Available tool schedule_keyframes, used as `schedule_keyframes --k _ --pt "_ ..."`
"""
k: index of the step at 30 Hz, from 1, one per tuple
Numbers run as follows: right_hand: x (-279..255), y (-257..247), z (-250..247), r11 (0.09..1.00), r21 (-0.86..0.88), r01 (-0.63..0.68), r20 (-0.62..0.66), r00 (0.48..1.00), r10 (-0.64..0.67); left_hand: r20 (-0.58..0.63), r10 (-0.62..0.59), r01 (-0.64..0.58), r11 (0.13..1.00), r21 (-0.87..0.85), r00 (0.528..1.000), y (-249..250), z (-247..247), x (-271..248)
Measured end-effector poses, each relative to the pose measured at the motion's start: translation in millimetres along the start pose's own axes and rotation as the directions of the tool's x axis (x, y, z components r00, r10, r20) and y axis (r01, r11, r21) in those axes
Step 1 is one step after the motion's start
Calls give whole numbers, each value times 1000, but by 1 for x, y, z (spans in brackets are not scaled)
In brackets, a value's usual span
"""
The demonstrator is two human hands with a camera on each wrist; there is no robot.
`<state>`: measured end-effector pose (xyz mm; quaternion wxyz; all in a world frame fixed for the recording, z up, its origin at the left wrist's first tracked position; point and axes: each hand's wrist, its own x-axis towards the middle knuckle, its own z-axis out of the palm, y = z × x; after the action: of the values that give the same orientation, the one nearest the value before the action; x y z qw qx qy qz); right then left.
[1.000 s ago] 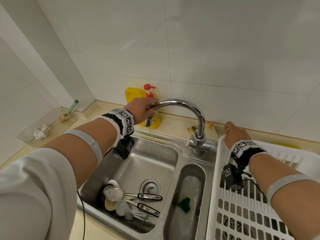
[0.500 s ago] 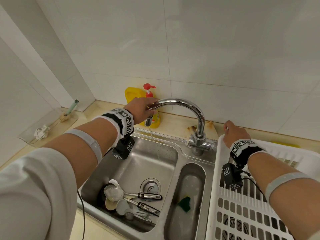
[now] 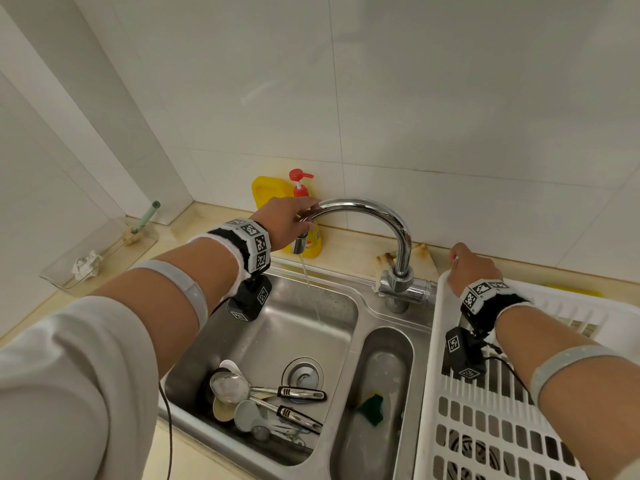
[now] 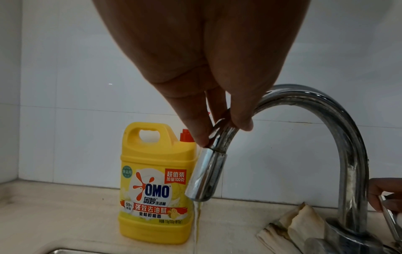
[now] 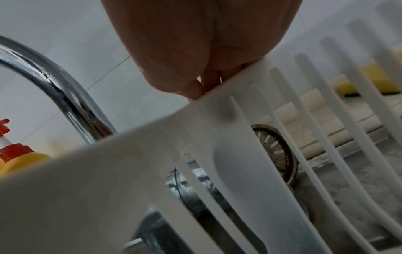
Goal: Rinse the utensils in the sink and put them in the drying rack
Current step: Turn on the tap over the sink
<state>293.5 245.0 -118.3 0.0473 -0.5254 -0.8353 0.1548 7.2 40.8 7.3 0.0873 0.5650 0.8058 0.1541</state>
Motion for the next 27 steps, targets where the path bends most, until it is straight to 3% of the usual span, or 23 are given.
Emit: schedule_keyframes --k 27 --pt "-3 -1 -5 1000 0 18 14 1000 -18 -28 -41 41 999 -11 999 8 4 -17"
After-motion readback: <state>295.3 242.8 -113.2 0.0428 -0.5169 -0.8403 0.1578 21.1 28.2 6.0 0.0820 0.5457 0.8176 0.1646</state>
